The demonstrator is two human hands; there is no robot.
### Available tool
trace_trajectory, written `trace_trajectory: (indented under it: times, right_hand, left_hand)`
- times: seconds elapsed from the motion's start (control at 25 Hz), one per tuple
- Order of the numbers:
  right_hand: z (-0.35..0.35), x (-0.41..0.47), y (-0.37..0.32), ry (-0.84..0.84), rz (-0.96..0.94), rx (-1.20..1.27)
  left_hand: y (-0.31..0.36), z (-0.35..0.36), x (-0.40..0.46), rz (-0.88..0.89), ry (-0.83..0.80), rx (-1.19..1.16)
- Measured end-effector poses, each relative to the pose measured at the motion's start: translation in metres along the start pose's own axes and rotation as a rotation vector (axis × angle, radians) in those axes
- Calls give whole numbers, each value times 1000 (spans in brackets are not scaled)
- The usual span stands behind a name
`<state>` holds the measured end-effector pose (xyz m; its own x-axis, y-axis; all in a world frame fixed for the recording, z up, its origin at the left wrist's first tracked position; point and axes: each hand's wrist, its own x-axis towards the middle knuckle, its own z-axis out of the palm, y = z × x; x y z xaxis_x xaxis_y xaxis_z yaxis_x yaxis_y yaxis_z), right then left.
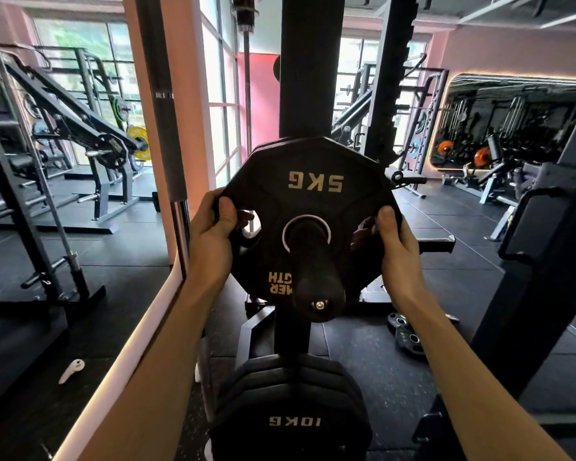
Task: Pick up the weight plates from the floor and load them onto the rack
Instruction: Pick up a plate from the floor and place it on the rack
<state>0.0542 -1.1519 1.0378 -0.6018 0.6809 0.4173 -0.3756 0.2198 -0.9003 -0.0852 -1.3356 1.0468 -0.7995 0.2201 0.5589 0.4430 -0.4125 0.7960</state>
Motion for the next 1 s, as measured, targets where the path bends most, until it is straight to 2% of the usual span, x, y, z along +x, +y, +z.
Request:
trace_trajectory:
  times: [0.32, 0.52, 0.64, 0.76, 0.84, 1.0]
  right_hand:
    - [-2, 14, 10, 12, 24, -76]
    - [-4, 14, 9, -25, 73, -155]
    - [-10, 9, 3, -91, 176, -286]
    - [-15, -9, 5, -145, 209, -403]
    - [-18, -25, 15, -133, 217, -467]
    - [-37, -83, 44, -124, 328, -492]
  left_hand:
    - [-15, -4, 10, 52, -43, -23]
    - [-12, -5, 7, 61, -93, 83]
    - [4, -3, -2, 21, -117, 290]
    - [6, -12, -21, 80, -105, 676]
    - [-2, -23, -42, 107, -152, 677]
    - [-16, -40, -107, -166, -126, 651]
